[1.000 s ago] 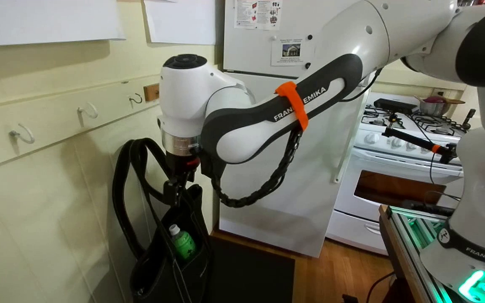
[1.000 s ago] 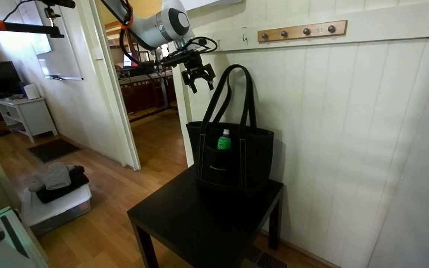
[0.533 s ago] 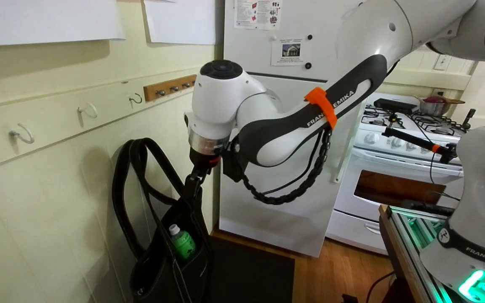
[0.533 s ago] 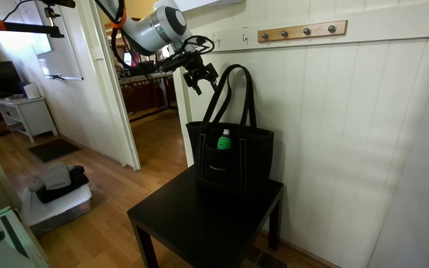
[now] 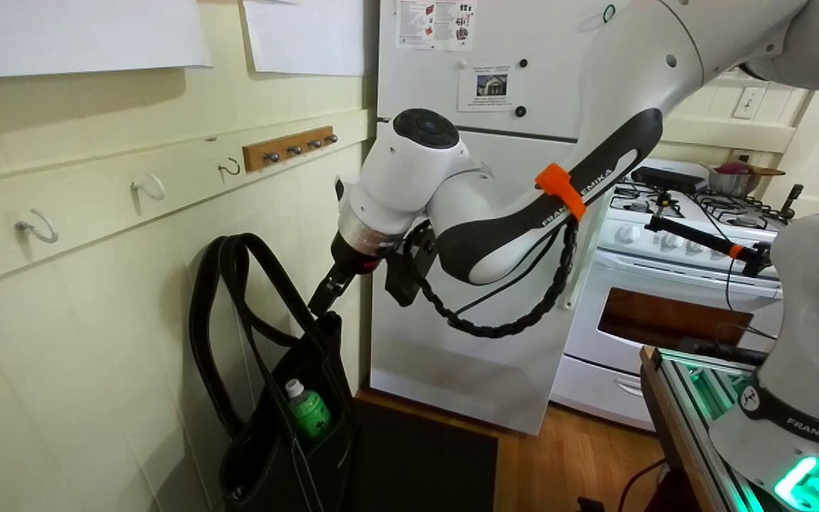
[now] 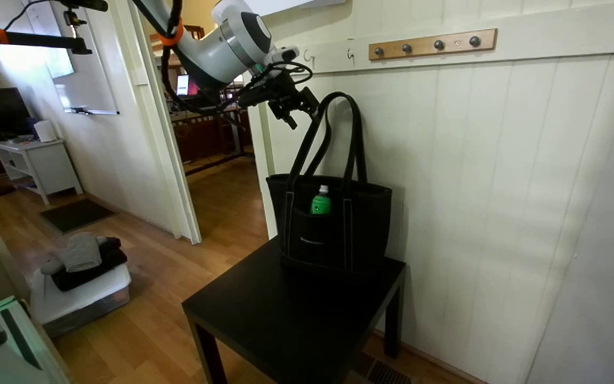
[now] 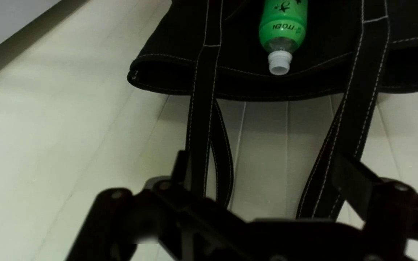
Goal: Put the bottle in the bag and put the bag on the chair
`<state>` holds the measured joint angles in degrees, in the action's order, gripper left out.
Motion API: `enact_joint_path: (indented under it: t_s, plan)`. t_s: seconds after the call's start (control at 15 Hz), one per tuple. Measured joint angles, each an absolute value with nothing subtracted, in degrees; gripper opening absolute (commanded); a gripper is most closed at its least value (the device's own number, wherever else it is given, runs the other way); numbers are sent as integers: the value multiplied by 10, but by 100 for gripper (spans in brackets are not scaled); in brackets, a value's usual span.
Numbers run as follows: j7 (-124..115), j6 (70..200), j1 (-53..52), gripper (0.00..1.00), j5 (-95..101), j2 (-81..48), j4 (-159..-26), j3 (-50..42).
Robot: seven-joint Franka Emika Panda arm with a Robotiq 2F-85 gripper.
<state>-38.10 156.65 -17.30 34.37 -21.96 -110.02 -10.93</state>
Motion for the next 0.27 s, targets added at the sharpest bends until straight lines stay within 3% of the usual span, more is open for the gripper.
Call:
enact_joint_path:
  t_s: [0.27]
  plan:
    - [-392,1610,-172,100,345,-223,-1111,-114]
